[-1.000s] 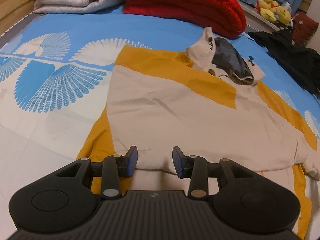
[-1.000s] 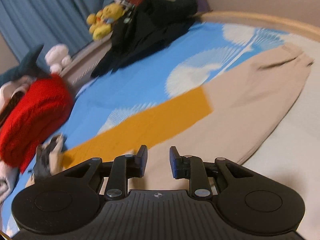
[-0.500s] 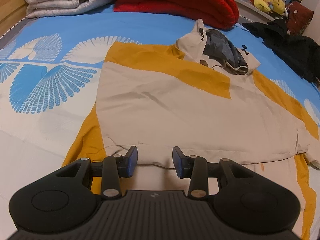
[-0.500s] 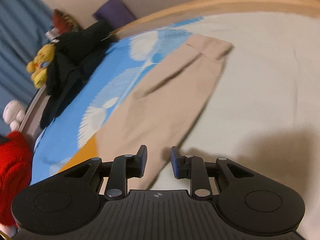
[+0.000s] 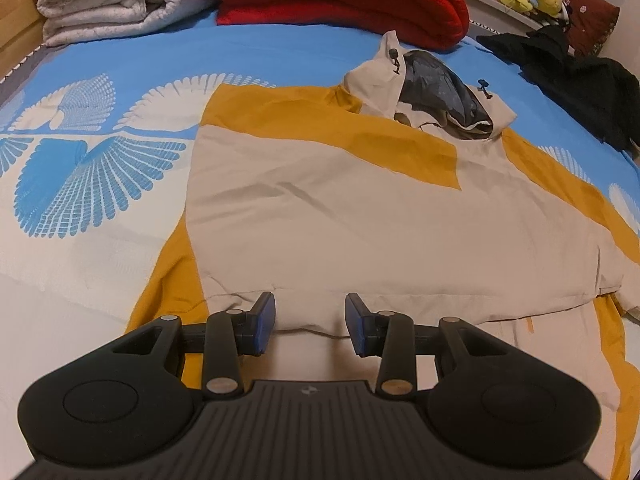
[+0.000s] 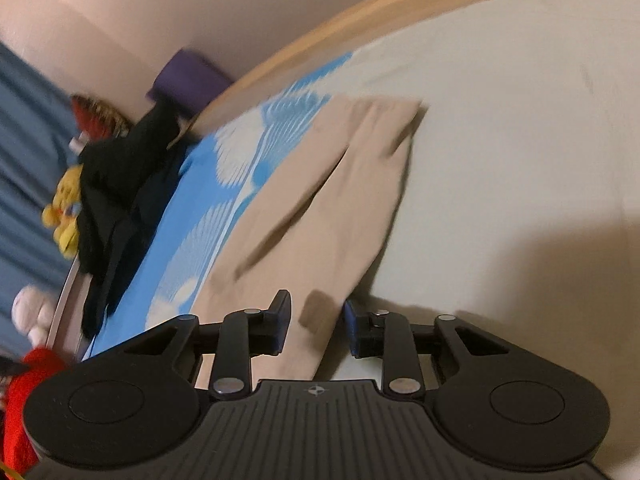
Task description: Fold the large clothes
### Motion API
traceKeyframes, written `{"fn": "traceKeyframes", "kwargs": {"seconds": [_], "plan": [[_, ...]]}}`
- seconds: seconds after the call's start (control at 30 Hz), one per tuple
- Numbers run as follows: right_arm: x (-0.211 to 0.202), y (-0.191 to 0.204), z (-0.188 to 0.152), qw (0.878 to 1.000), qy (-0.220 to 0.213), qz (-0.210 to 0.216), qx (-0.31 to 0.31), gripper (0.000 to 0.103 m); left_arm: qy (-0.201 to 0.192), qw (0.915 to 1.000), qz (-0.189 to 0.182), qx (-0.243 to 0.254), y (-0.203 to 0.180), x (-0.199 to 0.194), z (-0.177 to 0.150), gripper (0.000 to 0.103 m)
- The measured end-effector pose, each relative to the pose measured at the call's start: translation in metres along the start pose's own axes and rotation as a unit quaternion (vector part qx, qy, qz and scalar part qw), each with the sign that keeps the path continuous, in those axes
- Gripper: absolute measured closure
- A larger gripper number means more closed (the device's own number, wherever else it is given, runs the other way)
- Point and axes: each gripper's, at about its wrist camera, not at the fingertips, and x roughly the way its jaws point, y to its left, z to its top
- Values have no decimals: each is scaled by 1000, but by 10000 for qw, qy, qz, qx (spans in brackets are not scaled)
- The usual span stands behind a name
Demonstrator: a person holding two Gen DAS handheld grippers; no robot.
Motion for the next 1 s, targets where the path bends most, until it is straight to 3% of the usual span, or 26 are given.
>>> {"fn": "traceKeyframes", "kwargs": {"seconds": [0.1,0.2,0.37,0.43,0.5,0.57,0.67,0.77,0.8,0.83,0.9,0.97,1.0], "plan": [[-2,-3,5,9995,-283,-104,117,99,-38,10000,13,-64,6,-3,2,60],[-11,12,5,9973,-722,-120,-54,102,-84,9999,8,-130,13,-9,4,60],[-49,93,-15,9814,-1599,-147,-1056,103,-211,9993,-57,-318,29,-22,9,60],[-66,134,-32,9725,-1763,64,-1519,103,-283,9985,-69,-462,40,-29,12,60],[-87,182,-58,9604,-1744,562,-2098,103,-345,9973,-53,-640,54,-35,17,60],[-113,232,-97,9377,-1549,1175,-2880,103,-413,9954,-63,-857,69,-43,21,60],[-168,298,-181,8794,-898,2475,-3966,103,-506,9920,-118,-1155,88,-52,27,60],[-222,334,-274,8151,288,3637,-4501,102,-553,9891,-205,-1351,101,-60,31,61],[-235,340,-302,7961,703,3821,-4640,102,-563,9883,-234,-1398,105,-62,31,60],[-246,341,-323,7858,997,3916,-4683,101,-571,9878,-252,-1430,107,-63,32,60],[-263,337,-362,7769,1608,3864,-4705,99,-573,9863,-283,-1524,112,-65,31,60],[-267,331,-376,7903,2076,3502,-4580,98,-550,9847,-317,-1621,115,-66,28,60],[-267,326,-376,8075,2309,3230,-4363,98,-534,9841,-345,-1659,116,-66,27,61]]}}
